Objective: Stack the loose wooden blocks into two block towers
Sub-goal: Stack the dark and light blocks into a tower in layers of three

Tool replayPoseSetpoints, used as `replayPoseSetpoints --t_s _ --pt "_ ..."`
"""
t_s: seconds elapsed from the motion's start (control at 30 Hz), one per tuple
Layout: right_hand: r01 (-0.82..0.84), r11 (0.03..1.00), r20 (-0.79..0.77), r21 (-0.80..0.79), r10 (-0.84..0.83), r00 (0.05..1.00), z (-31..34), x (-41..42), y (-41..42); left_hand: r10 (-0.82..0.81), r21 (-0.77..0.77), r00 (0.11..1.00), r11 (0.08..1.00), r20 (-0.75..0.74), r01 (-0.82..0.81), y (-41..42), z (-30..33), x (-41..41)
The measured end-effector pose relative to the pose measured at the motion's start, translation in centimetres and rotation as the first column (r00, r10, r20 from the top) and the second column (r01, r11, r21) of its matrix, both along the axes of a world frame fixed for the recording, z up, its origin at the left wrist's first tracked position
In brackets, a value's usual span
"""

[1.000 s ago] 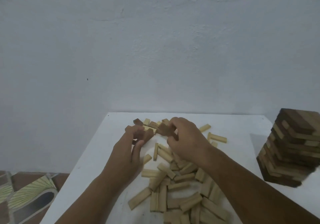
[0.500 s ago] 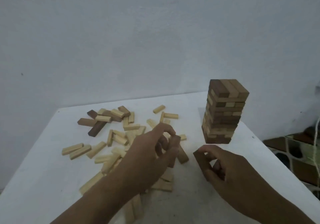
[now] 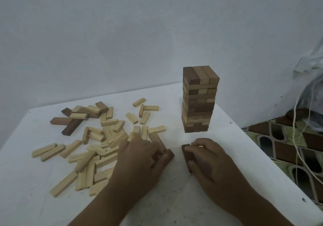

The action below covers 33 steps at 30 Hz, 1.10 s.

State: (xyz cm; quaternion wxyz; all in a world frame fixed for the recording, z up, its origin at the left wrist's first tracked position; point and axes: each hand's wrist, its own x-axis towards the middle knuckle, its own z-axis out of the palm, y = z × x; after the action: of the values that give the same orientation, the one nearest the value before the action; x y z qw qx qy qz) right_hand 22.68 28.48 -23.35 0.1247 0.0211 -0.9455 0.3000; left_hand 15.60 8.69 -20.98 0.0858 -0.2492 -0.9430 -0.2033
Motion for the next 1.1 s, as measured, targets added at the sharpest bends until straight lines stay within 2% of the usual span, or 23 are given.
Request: replayPoseSetpoints --t_s 0.2,0.33,0.47,0.63,0.7,0.83,0.97,1.1 --pt "-0.076 0.996 -0.016 0.046 0.077 0.997 -0.8 0.0 0.2 0.022 0.1 0.988 0.995 -0.154 -0.007 1.1 -0.9 0.5" --pt "-0.152 0.978 -0.01 0.145 0.156 0.988 -0.7 0.3 0.2 0.053 0.033 0.982 0.998 -0.183 -0.047 0.2 -1.0 -0.1" --pt "-0.194 0.956 0.009 0.222 0.197 0.98 -0.7 0.3 0.1 -0.009 -0.044 0.995 0.999 -0.099 0.004 -1.3 -1.2 -0.2" --pt "-0.167 0.966 -0.053 0.199 0.18 0.982 -1.2 0.3 0.2 -0.08 -0.034 0.997 0.996 -0.01 0.08 -2.6 -0.6 -0.4" --pt "-0.151 0.971 -0.08 0.186 0.168 0.982 -1.2 0.4 0.1 -0.109 -0.039 0.994 0.993 0.002 0.109 -2.6 -0.5 -0.4" --pt "-0.229 0.94 -0.092 0.252 0.259 0.962 -1.2 0.2 0.0 -0.116 -0.04 0.993 0.993 -0.006 0.115 -2.5 -0.7 -0.4" --pt "-0.172 0.971 -0.176 0.167 0.2 0.964 -1.3 0.2 0.2 -0.115 0.004 0.993 0.993 -0.007 0.115 -2.4 -0.4 -0.3" --pt "-0.157 0.975 -0.226 0.16 0.191 0.955 -1.5 0.3 0.2 -0.133 -0.002 0.991 0.991 -0.032 0.133 -2.2 -0.2 -0.1"
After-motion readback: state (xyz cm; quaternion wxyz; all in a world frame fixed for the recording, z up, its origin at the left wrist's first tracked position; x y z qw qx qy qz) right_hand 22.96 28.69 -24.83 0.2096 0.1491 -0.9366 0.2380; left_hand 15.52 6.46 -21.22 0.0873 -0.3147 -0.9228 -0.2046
